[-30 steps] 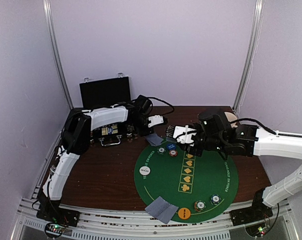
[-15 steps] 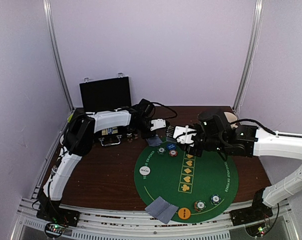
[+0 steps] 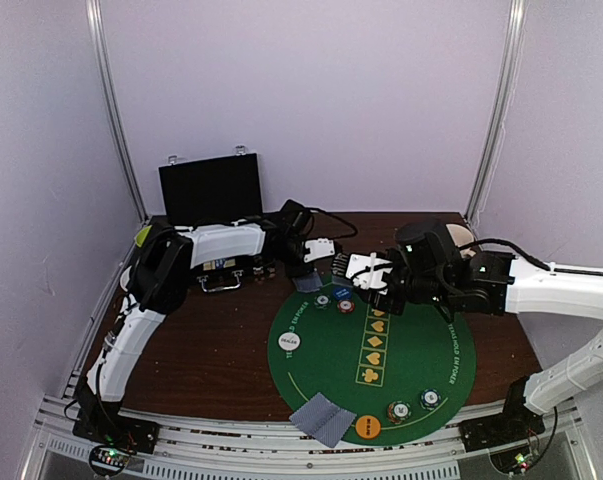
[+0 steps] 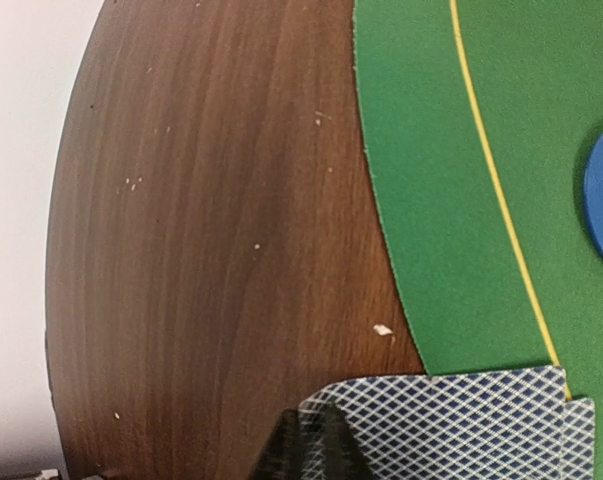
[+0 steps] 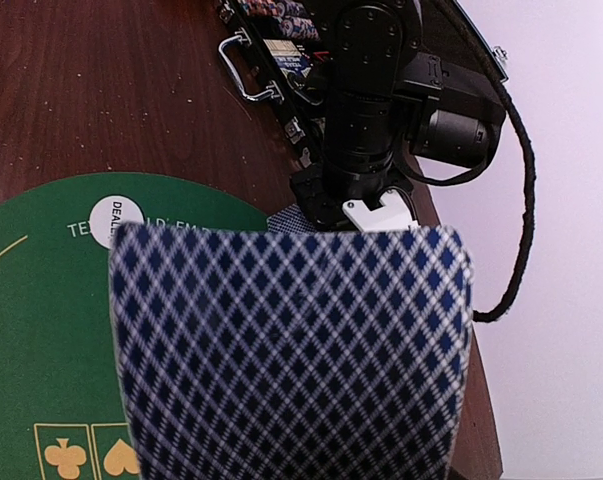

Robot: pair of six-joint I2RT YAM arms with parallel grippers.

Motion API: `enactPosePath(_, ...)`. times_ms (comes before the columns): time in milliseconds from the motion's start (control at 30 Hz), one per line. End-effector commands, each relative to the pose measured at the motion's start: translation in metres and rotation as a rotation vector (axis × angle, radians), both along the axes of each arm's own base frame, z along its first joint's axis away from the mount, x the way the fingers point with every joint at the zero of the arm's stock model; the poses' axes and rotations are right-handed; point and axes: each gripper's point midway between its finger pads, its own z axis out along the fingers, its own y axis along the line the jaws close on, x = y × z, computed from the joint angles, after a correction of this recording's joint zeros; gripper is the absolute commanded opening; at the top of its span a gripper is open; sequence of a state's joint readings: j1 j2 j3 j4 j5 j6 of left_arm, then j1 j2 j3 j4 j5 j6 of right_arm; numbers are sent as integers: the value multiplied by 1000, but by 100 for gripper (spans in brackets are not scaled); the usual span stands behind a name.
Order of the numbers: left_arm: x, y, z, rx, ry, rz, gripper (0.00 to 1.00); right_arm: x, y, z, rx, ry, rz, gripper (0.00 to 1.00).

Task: Distribute texas hold em gaming equipment
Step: Distribute the poker card in the small blind area.

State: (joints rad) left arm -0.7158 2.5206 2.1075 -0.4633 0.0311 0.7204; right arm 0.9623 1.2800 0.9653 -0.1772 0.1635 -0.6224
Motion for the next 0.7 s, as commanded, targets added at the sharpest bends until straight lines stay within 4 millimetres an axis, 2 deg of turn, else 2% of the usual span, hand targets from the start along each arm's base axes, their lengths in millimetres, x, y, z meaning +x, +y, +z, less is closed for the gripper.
enactPosePath(0, 2, -10, 19, -55, -30, 22, 15, 0, -5, 7, 23, -9, -14, 43)
enactPosePath(100, 2, -9, 26, -67, -31, 33, 22, -1, -5, 8, 26, -9, -15, 43)
enactPosePath(233, 5, -11, 51, -110, -50, 55, 33, -1, -7, 8, 24, -8, -17, 43)
enactPosePath(433, 13, -11, 127, -229, -119, 133, 54, -3, -10, 8, 16, -6, -22, 43)
enactPosePath(533, 9, -5, 168, -313, -123, 194, 64, -4, -11, 8, 14, -3, -19, 43)
enactPosePath(667, -5, 13, 219, -466, -72, 336, 78, -5, -13, 8, 14, -2, -20, 43)
